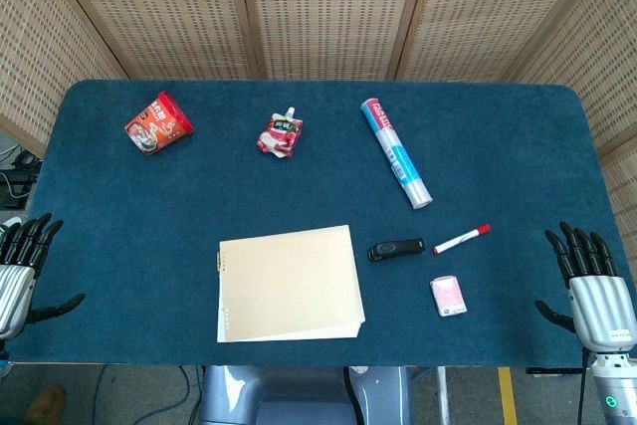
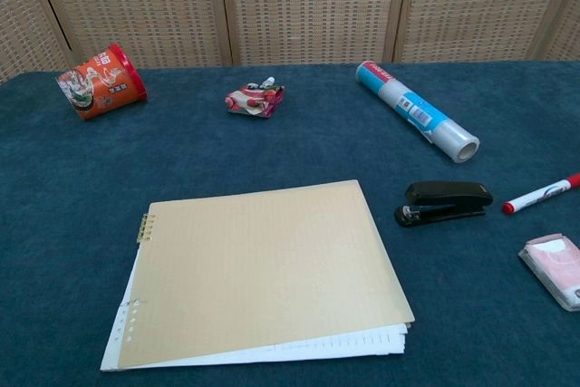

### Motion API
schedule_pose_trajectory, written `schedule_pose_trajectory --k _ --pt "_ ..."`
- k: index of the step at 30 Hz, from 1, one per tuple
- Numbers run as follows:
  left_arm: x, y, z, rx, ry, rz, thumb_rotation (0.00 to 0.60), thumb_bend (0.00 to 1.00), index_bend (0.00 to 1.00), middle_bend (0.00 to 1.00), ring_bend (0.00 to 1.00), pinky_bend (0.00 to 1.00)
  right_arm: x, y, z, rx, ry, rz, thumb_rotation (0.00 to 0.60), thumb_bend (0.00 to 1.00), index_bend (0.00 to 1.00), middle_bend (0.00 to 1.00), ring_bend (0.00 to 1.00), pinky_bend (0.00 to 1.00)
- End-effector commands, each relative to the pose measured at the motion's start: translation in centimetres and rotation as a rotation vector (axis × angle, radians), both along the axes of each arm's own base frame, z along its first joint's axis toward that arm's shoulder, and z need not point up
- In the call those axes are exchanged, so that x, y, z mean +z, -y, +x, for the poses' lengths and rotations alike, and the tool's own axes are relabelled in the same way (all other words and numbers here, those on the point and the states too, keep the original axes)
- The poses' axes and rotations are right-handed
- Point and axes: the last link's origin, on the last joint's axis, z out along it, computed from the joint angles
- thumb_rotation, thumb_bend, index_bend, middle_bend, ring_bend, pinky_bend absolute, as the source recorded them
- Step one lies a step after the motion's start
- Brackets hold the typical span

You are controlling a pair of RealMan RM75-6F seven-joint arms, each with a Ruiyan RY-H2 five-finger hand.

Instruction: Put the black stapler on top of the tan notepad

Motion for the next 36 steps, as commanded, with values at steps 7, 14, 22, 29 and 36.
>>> schedule_pose_trajectory --k 7,14,22,29,36 --pt "0.0 0.0 -0.1 -0.004 0.01 0.007 0.6 0.0 0.0 0.0 0.0 0.0 -0.6 0.5 0.6 0.008 0.036 0.037 0.6 0.0 0.0 0.0 0.0 0.0" --pt "-0.5 -0.5 -0.2 0.002 0.0 0.01 0.6 0.0 0.0 0.0 0.0 0.0 -1.7 5.7 3.7 0.107 0.059 0.187 0.6 0.0 0.0 0.0 0.0 0.0" --pt "-1.1 -1.4 -0.3 0.026 -0.011 0.012 0.6 0.0 0.0 0.0 0.0 0.0 -6.4 11.5 8.3 0.123 0.168 0.454 0.6 0.0 0.13 0.1 0.08 0.14" --pt "-1.8 -1.9 -0.5 0.05 -0.026 -0.009 0.6 0.0 0.0 0.0 0.0 0.0 -12.8 14.2 9.3 0.117 0.116 0.552 0.6 0.07 0.24 0.24 0.23 0.28" --pt "-1.9 -2.2 -0.7 0.06 -0.022 -0.016 0.6 0.0 0.0 0.0 0.0 0.0 -17.4 14.9 8.7 0.112 0.005 0.588 0.6 0.21 0.3 0.31 0.28 0.3"
